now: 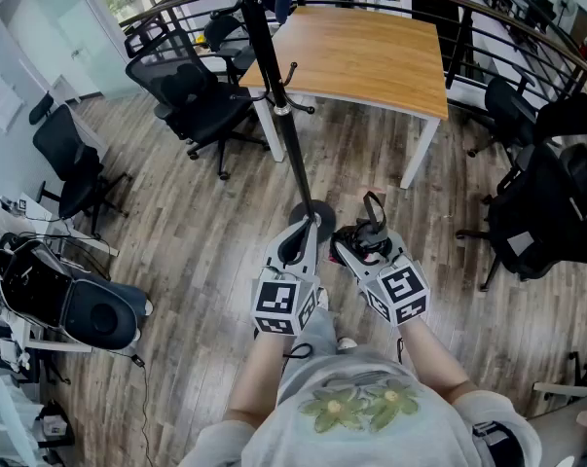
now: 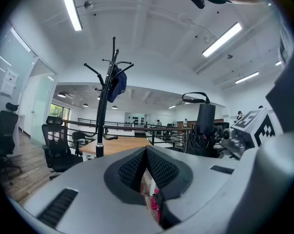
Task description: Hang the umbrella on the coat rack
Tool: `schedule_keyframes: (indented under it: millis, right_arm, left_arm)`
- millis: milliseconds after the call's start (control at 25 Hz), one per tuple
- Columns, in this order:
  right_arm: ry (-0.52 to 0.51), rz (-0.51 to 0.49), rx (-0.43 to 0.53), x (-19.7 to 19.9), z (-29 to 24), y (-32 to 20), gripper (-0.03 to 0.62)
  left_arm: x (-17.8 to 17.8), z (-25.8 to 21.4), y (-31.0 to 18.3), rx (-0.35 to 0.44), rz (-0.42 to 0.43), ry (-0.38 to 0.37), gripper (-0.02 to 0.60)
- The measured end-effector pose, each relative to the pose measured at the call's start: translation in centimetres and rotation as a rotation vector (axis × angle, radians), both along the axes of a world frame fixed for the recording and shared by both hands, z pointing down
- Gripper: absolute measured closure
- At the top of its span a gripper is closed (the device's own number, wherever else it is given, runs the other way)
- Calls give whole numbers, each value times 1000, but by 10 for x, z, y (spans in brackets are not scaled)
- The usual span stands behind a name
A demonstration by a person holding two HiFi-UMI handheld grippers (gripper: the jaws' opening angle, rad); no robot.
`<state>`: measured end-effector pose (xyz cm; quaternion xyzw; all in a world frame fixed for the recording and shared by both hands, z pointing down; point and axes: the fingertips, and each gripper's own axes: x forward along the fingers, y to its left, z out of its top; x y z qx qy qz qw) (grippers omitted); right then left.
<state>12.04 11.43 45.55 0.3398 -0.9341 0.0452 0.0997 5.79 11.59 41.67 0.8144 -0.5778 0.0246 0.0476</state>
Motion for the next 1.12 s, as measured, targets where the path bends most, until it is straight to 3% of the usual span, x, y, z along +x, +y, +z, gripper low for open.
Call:
schedule_keyframes:
  millis: [360,1120]
  right_arm:
    - [11,-32,11,-20,2,-25,359]
    - [10,7,-42,-87,15,-174,359]
  left_arm:
    - [-15,1,-29,-3,9,16,572]
    - [-77,9,-170,-27,82,18,572]
